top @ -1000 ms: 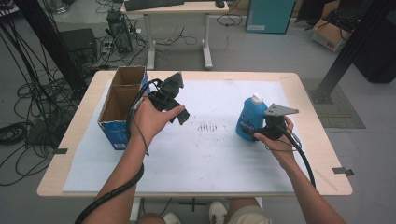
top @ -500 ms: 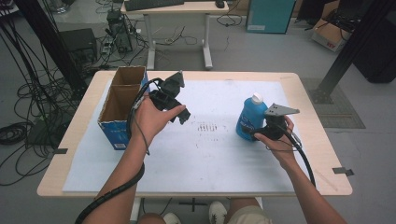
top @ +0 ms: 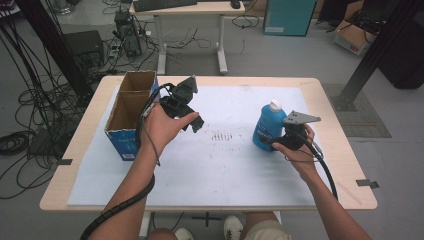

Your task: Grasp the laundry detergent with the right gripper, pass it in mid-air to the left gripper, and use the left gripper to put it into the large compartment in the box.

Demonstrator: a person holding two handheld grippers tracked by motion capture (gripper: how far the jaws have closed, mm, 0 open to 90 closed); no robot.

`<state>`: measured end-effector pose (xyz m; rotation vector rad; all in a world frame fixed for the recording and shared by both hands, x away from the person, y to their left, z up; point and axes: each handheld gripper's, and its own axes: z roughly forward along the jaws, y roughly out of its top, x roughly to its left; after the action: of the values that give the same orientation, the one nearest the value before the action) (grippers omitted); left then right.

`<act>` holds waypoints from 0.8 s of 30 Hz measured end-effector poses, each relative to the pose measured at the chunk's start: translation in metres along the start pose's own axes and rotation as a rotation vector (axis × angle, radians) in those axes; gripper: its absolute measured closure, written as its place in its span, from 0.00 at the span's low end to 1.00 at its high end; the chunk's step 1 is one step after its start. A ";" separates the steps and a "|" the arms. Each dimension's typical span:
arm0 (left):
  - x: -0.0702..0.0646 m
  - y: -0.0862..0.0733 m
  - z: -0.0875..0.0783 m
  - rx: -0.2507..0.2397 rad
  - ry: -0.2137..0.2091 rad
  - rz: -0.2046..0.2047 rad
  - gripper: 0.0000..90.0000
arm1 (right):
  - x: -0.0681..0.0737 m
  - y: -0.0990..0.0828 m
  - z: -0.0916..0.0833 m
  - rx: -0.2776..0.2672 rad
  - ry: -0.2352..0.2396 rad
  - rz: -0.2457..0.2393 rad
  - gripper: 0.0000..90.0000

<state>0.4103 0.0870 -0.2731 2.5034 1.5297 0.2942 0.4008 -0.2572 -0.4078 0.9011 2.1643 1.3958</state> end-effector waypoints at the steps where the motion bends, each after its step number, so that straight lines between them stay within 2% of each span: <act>1: 0.000 0.000 0.000 0.000 -0.003 -0.004 0.06 | 0.000 0.000 0.000 0.002 -0.001 0.003 0.01; 24: 0.001 -0.001 -0.001 0.001 -0.003 -0.009 0.06 | 0.001 0.000 -0.001 -0.007 -0.001 0.002 0.01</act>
<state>0.4094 0.0887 -0.2729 2.4957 1.5397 0.2882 0.3995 -0.2567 -0.4071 0.9019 2.1569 1.4022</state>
